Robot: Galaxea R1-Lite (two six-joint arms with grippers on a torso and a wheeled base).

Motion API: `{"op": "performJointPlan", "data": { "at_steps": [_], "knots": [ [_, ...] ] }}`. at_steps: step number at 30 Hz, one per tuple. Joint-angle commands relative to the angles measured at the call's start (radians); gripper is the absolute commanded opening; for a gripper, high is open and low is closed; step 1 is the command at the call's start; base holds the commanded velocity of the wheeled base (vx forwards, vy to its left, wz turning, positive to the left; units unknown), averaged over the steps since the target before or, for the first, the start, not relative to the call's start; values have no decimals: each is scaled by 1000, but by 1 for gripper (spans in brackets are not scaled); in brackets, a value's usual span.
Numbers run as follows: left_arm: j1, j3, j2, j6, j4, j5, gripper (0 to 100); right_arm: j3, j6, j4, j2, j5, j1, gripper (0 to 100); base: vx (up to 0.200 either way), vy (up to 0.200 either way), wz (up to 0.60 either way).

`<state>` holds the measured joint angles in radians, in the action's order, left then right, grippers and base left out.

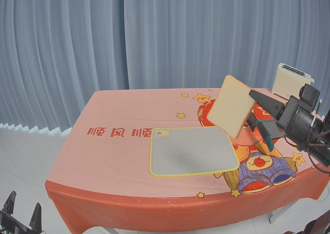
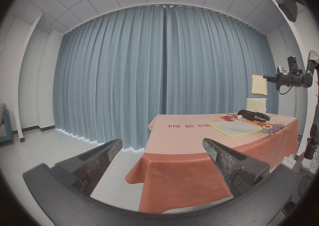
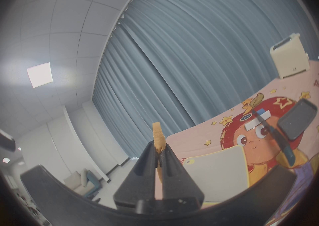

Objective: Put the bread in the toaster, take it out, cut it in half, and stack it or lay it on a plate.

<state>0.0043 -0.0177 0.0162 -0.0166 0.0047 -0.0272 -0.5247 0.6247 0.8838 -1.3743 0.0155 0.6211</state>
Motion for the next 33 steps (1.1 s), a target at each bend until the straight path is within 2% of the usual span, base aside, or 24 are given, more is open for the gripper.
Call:
{"op": "performJointPlan", "data": {
  "at_steps": [1,5,9,17,28,33],
  "knots": [
    [0,16,-16,0,0,0,100,-38,50,1,-43,0,8,0,0,0,0],
    [0,16,-16,0,0,0,100,-54,122,0,-54,0,14,0,0,0,0],
    [0,16,-16,0,0,0,100,-57,162,0,-69,1,32,0,0,0,0],
    [0,16,-16,0,0,0,100,-46,162,0,-80,0,71,0,0,0,0],
    [0,16,-16,0,0,0,100,-41,171,1,-111,-2,72,0,0,0,0],
    [0,16,-16,0,0,0,100,-54,242,1,-126,0,72,0,0,0,0]
  ]
}}
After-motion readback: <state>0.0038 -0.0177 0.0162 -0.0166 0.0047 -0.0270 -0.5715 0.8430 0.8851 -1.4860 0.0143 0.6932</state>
